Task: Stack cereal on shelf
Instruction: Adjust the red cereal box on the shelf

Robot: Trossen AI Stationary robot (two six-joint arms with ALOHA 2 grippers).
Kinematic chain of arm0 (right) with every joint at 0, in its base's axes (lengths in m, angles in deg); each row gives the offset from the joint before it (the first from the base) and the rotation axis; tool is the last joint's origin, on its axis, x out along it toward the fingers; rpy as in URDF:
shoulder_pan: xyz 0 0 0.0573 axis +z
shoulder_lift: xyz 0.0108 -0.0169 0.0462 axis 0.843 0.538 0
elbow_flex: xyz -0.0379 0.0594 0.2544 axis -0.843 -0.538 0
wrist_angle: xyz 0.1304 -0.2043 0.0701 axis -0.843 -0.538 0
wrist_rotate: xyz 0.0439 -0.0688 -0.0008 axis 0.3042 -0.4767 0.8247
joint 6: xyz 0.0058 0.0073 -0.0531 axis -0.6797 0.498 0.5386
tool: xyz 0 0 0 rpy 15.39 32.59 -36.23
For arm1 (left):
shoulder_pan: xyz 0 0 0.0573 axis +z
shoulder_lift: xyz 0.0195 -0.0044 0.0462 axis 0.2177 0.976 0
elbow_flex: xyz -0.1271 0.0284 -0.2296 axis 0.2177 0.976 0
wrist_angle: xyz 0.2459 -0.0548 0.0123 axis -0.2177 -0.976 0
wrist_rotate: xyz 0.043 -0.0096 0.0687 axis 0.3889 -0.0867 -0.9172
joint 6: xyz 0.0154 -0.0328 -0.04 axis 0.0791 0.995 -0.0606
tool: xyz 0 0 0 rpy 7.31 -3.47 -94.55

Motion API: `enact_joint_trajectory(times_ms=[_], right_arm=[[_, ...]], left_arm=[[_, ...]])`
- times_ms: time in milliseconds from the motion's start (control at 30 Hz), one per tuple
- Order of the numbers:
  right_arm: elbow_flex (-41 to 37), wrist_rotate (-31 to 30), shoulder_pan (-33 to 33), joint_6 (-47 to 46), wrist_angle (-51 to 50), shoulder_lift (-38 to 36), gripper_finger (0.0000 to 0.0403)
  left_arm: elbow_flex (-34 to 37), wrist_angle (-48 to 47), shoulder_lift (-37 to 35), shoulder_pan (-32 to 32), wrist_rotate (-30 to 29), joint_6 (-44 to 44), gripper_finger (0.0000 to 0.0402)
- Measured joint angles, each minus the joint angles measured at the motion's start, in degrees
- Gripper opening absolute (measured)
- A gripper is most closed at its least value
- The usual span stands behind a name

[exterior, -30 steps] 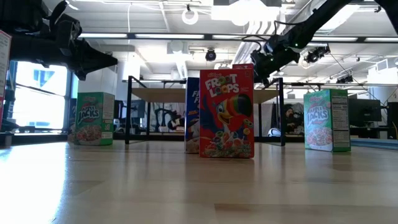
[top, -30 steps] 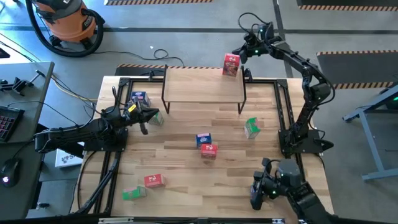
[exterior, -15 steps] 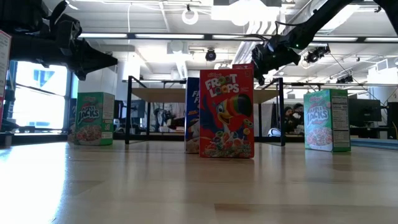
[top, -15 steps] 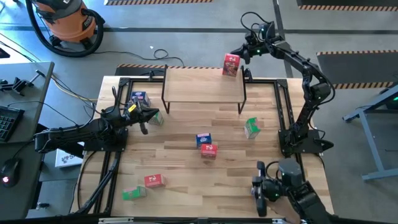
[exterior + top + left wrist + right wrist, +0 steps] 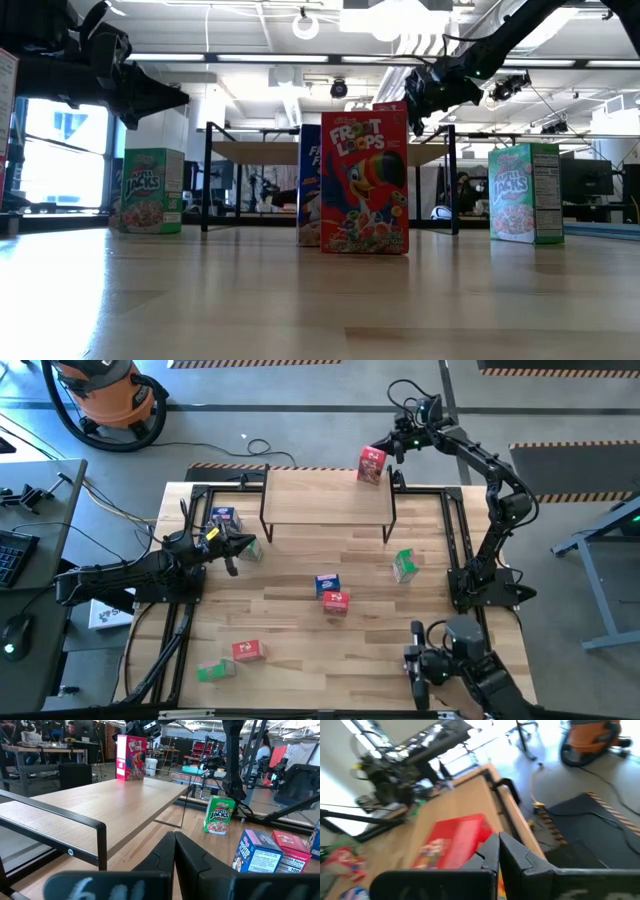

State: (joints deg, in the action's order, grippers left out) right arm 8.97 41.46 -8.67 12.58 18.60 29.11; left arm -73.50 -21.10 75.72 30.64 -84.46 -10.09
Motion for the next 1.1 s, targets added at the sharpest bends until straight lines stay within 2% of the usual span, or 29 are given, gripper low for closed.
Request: enact_joint_trajectory(times_ms=[67, 233, 467, 733, 967, 1100], right_arm=[[0.0, -2.7, 0.4, 0.0, -0.4, 0.0, 0.0000], [0.0, -3.1, 1.7, 1.2, -0.5, 0.0, 0.0000], [0.0, 1.9, 2.5, 3.9, -1.1, 0.0, 0.0000], [0.0, 1.7, 1.5, 4.1, -1.1, -0.8, 0.0000], [0.0, -9.9, 0.9, 6.7, -3.1, -8.6, 0.0000], [0.1, -17.1, 3.1, 7.6, -3.8, -14.0, 0.0000]], left_arm=[[0.0, 0.0, 0.0, 0.0, 0.0, 0.0, 0.0000], [0.0, 0.0, 0.0, 0.0, 0.0, 0.0, 0.0000], [0.0, 0.0, 0.0, 0.0, 0.0, 0.0, 0.0000], [0.0, -0.1, 0.0, 0.0, 0.0, 0.0, 0.0000], [0.0, -0.2, 0.0, 0.0, 0.0, 0.0, 0.0000], [0.0, -0.2, 0.0, 0.0, 0.0, 0.0, 0.0000]])
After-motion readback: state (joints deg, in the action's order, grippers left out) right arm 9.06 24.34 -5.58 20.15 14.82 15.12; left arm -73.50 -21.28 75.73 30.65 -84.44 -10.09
